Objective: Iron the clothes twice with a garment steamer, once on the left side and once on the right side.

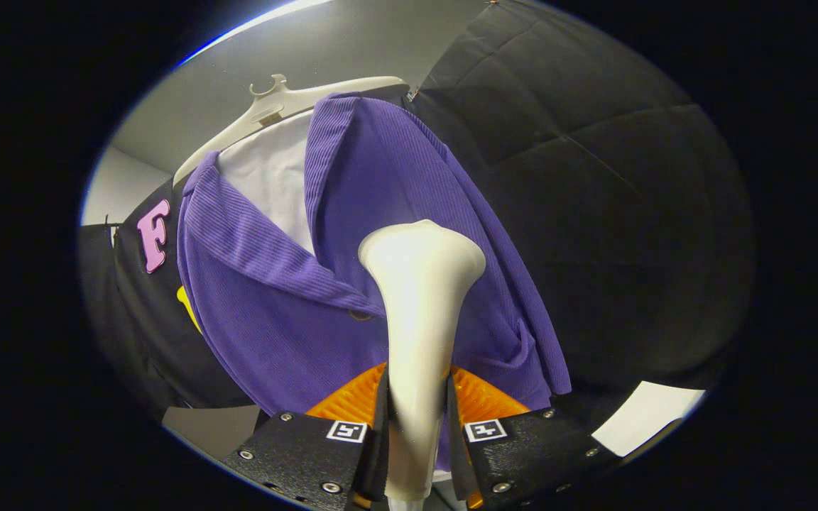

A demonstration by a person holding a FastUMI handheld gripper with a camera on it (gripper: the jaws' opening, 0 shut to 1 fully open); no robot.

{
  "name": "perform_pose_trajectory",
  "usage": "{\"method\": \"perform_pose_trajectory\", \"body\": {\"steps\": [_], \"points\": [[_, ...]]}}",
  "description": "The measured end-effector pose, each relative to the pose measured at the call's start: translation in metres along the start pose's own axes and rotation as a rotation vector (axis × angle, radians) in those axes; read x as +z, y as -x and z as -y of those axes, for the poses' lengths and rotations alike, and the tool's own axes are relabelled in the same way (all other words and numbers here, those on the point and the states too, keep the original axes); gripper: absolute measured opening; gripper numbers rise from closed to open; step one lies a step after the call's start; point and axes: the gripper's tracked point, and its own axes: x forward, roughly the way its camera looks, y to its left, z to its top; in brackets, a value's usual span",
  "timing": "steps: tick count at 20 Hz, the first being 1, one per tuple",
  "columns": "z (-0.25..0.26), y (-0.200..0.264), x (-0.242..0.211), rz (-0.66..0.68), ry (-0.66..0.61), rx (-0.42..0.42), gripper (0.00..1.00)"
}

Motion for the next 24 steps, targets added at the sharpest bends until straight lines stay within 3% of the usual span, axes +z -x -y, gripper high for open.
{"method": "perform_pose_trajectory", "body": {"steps": [24], "points": [[0.077,0.014,-0.170,-0.284,-0.041,-0.095,0.36]]}}
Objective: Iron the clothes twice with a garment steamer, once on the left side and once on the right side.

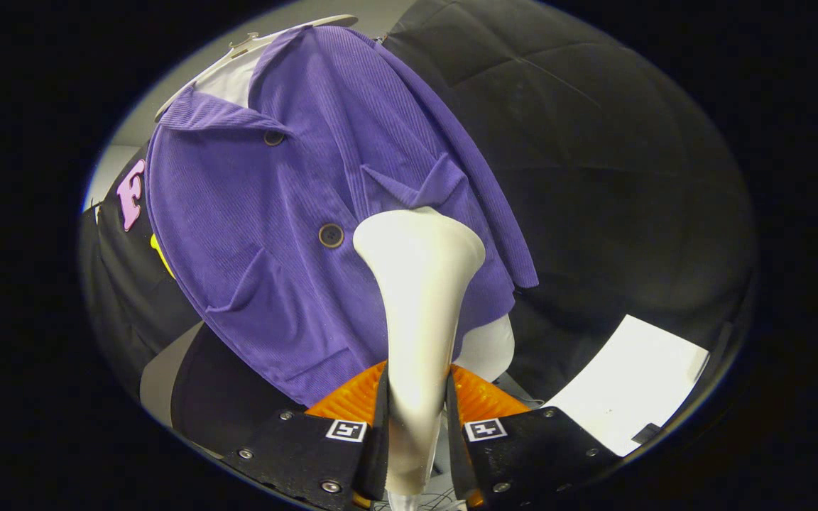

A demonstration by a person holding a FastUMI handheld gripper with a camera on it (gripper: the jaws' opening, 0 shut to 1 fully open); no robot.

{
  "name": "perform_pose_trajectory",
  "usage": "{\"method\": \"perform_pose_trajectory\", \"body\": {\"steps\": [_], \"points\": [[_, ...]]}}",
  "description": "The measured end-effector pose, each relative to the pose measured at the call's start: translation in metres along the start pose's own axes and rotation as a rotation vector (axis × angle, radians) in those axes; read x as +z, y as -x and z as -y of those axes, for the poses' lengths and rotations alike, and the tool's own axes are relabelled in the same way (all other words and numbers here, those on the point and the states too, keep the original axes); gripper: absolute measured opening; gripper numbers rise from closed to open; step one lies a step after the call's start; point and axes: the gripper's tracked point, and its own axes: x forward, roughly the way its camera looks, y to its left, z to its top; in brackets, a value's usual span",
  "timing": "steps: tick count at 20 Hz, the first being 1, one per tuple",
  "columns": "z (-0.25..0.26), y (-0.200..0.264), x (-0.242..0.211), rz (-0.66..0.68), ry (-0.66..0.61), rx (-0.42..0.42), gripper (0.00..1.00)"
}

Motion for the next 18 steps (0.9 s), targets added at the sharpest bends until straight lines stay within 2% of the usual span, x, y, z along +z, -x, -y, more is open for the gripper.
{"method": "perform_pose_trajectory", "body": {"steps": [9,15,18], "points": [[0.020,-0.014,-0.067,-0.128,-0.025,-0.022,0.36],[-0.002,0.033,-0.071,-0.088,0.019,0.050,0.36],[-0.026,0.074,-0.062,-0.027,0.070,0.110,0.36]]}}
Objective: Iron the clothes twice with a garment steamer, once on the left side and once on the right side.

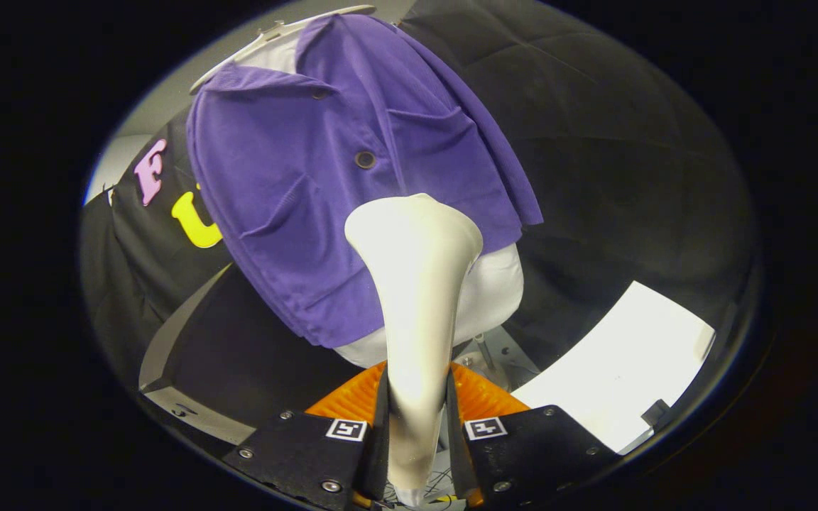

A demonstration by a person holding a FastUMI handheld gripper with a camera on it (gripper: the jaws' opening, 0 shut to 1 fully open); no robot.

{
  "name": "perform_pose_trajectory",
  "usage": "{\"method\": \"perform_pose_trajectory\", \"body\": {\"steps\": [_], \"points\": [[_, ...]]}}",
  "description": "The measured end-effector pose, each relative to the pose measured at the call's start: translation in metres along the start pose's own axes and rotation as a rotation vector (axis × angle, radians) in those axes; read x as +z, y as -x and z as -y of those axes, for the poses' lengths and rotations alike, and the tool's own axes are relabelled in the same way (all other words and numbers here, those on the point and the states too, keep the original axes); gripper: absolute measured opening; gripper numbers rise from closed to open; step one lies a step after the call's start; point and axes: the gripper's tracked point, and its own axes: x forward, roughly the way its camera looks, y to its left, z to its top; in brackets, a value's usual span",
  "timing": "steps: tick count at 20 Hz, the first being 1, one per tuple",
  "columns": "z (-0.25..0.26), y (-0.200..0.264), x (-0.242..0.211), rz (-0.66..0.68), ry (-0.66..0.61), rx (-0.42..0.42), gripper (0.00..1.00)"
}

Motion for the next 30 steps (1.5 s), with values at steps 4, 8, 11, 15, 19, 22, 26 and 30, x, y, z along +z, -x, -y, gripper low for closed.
{"method": "perform_pose_trajectory", "body": {"steps": [4,8,11,15,19,22,26,30], "points": [[-0.039,0.058,0.011,0.057,0.064,0.087,0.36],[-0.064,0.115,0.013,0.110,0.114,0.148,0.36],[-0.082,0.164,0.015,0.170,0.138,0.179,0.35],[-0.107,0.221,0.012,0.219,0.181,0.225,0.36],[-0.122,0.249,0.005,0.282,0.210,0.239,0.35],[-0.132,0.261,-0.007,0.284,0.228,0.253,0.35],[-0.148,0.268,-0.027,0.265,0.264,0.282,0.35],[-0.159,0.275,-0.033,0.289,0.298,0.320,0.36]]}}
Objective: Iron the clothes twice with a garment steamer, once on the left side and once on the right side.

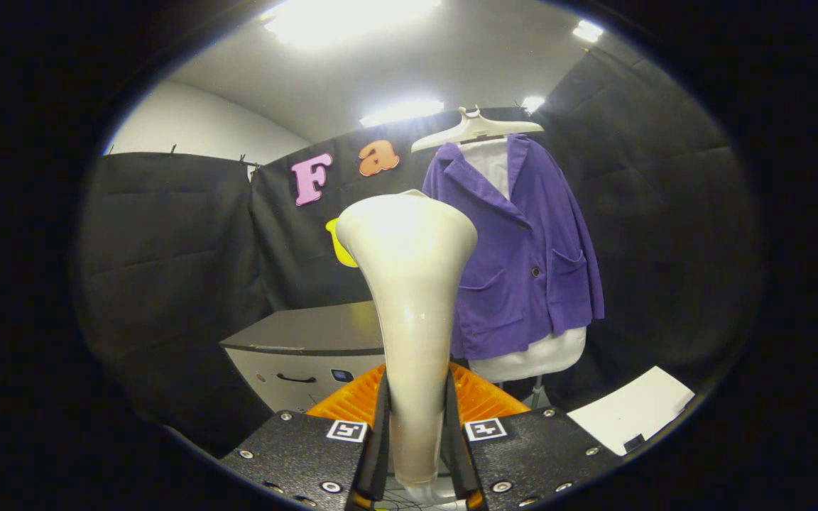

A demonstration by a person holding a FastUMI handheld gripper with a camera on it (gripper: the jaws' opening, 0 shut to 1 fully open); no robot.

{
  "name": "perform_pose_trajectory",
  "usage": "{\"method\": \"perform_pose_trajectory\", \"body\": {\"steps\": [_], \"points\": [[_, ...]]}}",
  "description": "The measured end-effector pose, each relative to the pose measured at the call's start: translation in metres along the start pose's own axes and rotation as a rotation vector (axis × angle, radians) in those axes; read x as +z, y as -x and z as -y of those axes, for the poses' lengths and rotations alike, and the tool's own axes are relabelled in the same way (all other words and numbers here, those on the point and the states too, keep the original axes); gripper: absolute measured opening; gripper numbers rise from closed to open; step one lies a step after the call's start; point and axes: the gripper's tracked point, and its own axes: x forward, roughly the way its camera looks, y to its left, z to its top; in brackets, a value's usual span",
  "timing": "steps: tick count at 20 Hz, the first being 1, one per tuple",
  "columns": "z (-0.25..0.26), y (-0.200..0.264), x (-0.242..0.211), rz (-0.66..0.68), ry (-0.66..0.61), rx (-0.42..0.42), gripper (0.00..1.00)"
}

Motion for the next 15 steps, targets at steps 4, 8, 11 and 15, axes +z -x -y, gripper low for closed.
{"method": "perform_pose_trajectory", "body": {"steps": [4,8,11,15], "points": [[-0.004,-0.003,-0.013,-0.016,0.025,0.021,0.35],[-0.010,0.004,-0.028,-0.044,0.021,0.028,0.35],[-0.010,0.003,-0.029,-0.047,0.015,0.026,0.35],[-0.010,0.005,-0.031,-0.059,0.011,0.018,0.35]]}}
